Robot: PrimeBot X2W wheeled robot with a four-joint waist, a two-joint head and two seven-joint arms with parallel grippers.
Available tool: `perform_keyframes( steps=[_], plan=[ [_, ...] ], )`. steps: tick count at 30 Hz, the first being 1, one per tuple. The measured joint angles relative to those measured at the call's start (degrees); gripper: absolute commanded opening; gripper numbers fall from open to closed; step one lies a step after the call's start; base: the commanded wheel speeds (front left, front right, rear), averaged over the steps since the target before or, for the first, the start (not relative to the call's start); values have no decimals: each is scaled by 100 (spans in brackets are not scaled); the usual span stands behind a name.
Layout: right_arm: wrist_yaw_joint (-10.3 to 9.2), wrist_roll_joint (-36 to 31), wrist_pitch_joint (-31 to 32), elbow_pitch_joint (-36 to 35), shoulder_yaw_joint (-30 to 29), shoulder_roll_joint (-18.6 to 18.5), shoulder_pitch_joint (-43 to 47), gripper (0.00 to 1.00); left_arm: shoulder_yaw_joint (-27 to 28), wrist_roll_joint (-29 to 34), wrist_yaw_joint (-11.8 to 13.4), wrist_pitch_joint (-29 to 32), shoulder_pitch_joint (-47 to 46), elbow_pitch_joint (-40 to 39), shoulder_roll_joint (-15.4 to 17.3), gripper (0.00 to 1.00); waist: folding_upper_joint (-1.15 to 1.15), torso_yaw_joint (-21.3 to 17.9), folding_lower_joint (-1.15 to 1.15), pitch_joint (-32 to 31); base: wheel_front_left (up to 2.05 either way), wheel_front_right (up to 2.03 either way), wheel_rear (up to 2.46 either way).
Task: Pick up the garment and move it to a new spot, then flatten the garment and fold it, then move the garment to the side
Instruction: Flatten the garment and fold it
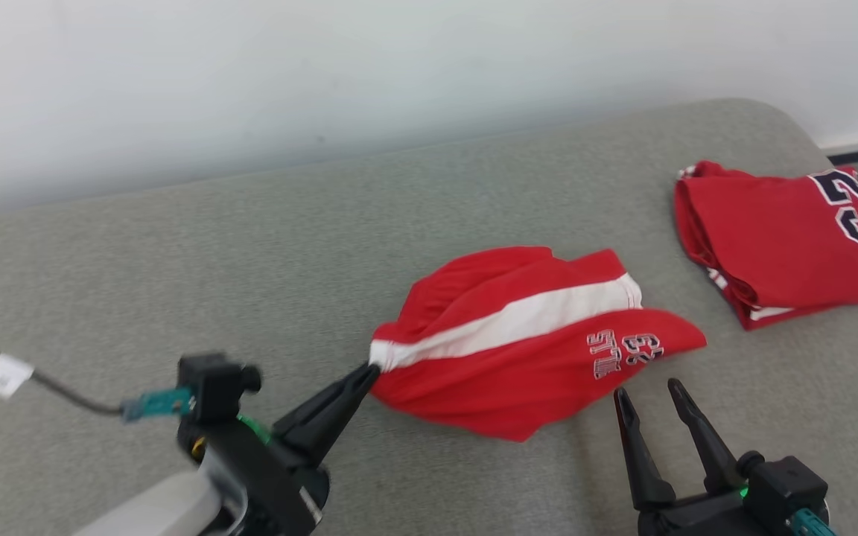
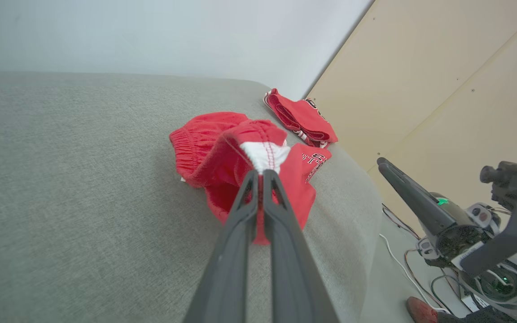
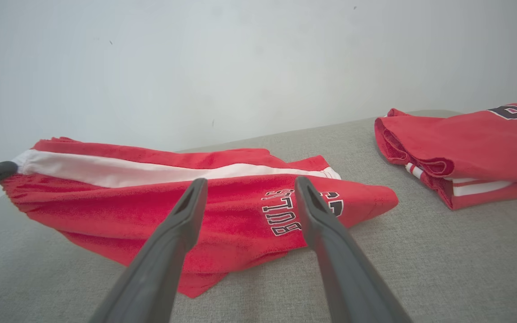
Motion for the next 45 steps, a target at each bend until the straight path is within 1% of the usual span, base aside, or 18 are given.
perform_keyframes(
  steps=[4,10,16,20,23,28,29,30,31,33,34,35,37,40,42,43,44,45],
  plan=[
    [0,12,0,3,27,-75,92,100,121,181,222,-155,427,-167,255,0,0,215,0,-62,0,0,0],
    [0,46,0,2,104,-133,130,100,561,560,449,-220,911,-158,465,0,0,498,0,-194,0,0,0],
    [0,57,0,30,170,-179,187,100,1166,956,541,-221,1444,54,465,0,0,629,0,-393,0,0,0],
    [0,90,0,35,211,-199,199,100,1574,1112,661,-221,1859,121,380,0,0,637,0,-511,0,0,0],
    [0,94,0,29,204,-202,221,100,1890,1109,759,-222,2166,131,310,0,0,616,0,-552,0,0,0],
    [0,96,0,33,194,-192,229,100,2126,1048,836,-222,2593,214,185,0,0,583,0,-574,0,0,0],
    [0,96,0,37,194,-190,229,100,2152,1046,837,-222,2635,242,164,11,0,581,0,-577,0,0,0],
    [0,96,0,43,194,-187,228,100,2172,1031,835,-222,2674,272,140,18,0,580,0,-580,0,0,0],
    [0,97,0,49,196,-187,228,100,2205,1009,837,-222,2709,301,104,30,0,580,0,-586,0,0,0],
    [0,102,0,59,203,-180,224,100,2321,1021,936,-221,2743,366,43,49,0,582,0,-602,0,0,0],
    [0,102,0,66,202,-179,219,100,2402,1106,973,-221,2757,365,24,49,0,583,0,-611,0,0,0],
    [0,103,0,69,205,-178,211,100,2519,1170,1024,-222,2778,364,-15,68,0,584,0,-619,0,0,0],
    [0,104,0,77,196,-175,198,100,2728,1343,1104,-222,2843,331,-113,100,0,594,1,-637,0,0,0],
    [0,105,0,81,168,-169,201,100,2909,1577,1158,-223,2968,265,-202,100,0,621,1,-659,0,0,0],
    [0,107,0,82,135,-166,208,100,3084,1892,1243,-223,3100,178,-269,100,0,660,0,-684,0,0,0],
    [0,107,0,83,129,-159,225,100,3326,2223,1313,-224,3235,40,-356,100,0,701,0,-714,0,0,0],
    [0,107,0,83,129,-159,225,100,3326,2223,1313,-224,3235,40,-356,100,0,701,0,-714,0,0,0],
    [0,105,0,85,125,-151,233,100,3419,2414,1361,-224,3300,-36,-392,100,0,722,0,-730,0,0,0]
  ],
)
